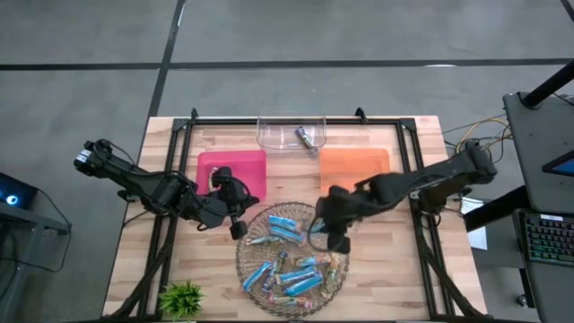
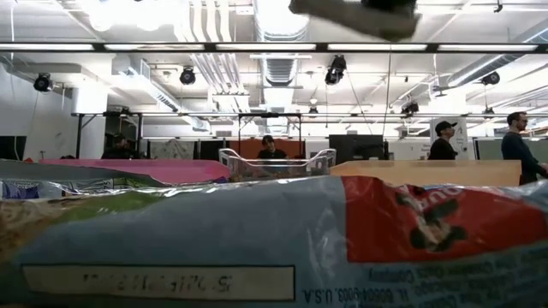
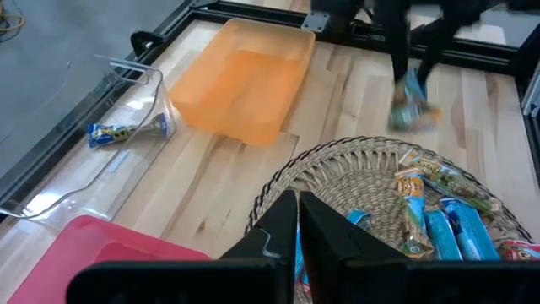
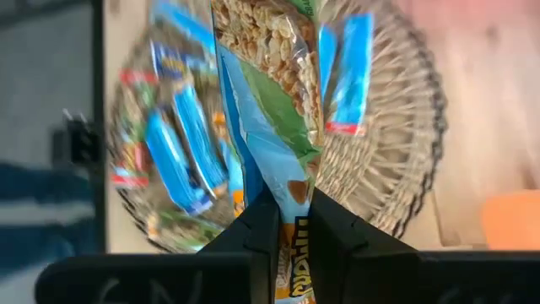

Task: Pick and place Granola Bars by type
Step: Put the yellow granola bar into the yellow bin

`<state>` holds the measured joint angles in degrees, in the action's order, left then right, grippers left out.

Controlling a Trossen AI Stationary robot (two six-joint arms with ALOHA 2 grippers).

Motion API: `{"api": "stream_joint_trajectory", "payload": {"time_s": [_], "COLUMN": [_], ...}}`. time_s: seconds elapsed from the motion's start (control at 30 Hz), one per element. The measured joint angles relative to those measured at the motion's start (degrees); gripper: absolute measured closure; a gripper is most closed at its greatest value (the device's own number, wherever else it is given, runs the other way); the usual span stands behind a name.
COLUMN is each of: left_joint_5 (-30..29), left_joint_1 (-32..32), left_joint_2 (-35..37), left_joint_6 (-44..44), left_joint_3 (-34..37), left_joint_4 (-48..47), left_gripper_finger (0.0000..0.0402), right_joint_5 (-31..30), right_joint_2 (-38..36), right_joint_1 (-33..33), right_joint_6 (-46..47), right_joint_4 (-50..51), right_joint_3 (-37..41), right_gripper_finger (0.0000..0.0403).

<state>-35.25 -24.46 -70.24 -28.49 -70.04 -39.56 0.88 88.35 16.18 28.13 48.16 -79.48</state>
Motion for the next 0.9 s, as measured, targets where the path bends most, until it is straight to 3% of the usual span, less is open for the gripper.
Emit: {"api": "stream_joint_trajectory", "payload": {"time_s": [0.33, 0.9], "left_joint_5": [0.01, -0.62], "left_joint_1": [-0.01, -0.01], "left_joint_2": [0.00, 0.00], "left_joint_6": [0.00, -2.63], "left_joint_3": [0.00, 0.00], "left_joint_4": [0.09, 0.11], "left_gripper_finger": [0.0402, 0.0402], "right_joint_5": [-2.55, -14.88], "right_joint_2": [-8.83, -10.66], "right_joint_1": [-3.54, -15.23], "right_joint_6": [2.33, 24.95], "right_joint_4": [0.16, 16.59], "right_joint_3": [0.00, 0.76], "right_gripper_finger": [0.0370, 0.0369]}}
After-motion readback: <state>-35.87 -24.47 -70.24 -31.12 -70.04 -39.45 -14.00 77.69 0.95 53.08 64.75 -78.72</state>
